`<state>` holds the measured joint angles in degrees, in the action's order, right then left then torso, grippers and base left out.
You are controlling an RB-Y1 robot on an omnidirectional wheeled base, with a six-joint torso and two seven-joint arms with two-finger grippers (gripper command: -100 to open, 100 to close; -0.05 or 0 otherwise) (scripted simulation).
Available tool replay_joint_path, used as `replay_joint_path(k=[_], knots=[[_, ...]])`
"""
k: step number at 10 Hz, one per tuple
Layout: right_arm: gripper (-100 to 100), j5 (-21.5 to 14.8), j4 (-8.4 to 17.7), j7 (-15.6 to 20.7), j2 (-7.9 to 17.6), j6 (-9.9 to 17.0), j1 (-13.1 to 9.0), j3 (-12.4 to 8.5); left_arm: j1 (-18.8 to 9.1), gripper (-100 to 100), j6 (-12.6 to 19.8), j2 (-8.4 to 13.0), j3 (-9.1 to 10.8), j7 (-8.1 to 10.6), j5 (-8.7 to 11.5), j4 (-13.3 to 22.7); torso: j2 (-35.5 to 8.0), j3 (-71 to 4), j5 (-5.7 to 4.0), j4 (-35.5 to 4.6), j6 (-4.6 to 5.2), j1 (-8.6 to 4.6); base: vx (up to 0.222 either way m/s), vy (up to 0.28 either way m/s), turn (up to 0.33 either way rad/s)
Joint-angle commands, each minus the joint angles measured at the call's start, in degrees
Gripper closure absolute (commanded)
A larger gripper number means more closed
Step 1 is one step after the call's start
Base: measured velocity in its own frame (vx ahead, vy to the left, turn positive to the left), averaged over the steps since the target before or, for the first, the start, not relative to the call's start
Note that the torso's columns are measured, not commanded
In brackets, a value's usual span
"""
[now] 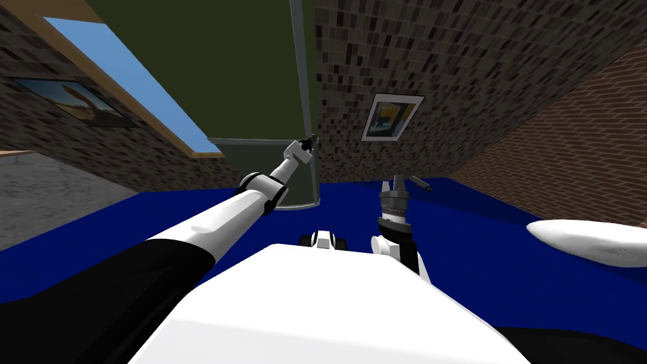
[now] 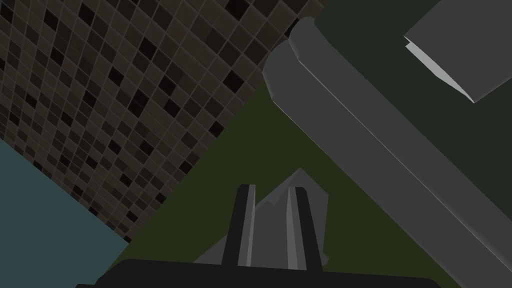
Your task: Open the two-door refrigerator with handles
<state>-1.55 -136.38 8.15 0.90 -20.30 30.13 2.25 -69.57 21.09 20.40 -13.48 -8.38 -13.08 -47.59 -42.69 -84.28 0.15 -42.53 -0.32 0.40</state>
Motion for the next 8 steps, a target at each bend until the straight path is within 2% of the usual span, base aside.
replay_joint_path(k=[1,2,4,5,8], knots=[[0,0.0,0.0,0.0,0.01,0.0,0.0,-0.01,-1.31,100,-0.51,-1.42,-1.75,0.14,1.25,0.42,0.08,-0.06,0.04,-0.04,-0.08,0.16,-0.245,0.247,-0.132],[0,0.0,0.0,0.0,0.01,0.0,-0.01,-0.01,-1.31,100,-0.51,-1.42,-1.75,0.14,1.25,0.42,-0.07,0.02,0.04,-0.01,-0.01,0.07,-0.256,0.236,-0.079],[0,0.0,0.0,0.0,0.0,0.0,0.0,0.0,-2.31,100,-0.74,-2.86,-3.65,0.15,2.75,0.24,-0.02,0.0,0.06,-0.09,-0.21,0.07,-0.282,0.207,-0.088],[0,0.0,0.0,0.0,0.0,0.0,-0.01,0.0,-2.31,100,-0.74,-2.86,-3.65,0.15,2.75,0.24,-0.1,0.05,0.03,-0.05,-0.04,0.05,-0.254,0.231,-0.072],[0,0.0,0.0,0.0,0.01,0.0,0.0,-0.01,-3.8,100,-1.1,-5.02,-6.49,0.17,4.98,-0.02,-0.07,0.03,0.07,-0.12,-0.06,0.15,-0.27,0.263,-0.103]])
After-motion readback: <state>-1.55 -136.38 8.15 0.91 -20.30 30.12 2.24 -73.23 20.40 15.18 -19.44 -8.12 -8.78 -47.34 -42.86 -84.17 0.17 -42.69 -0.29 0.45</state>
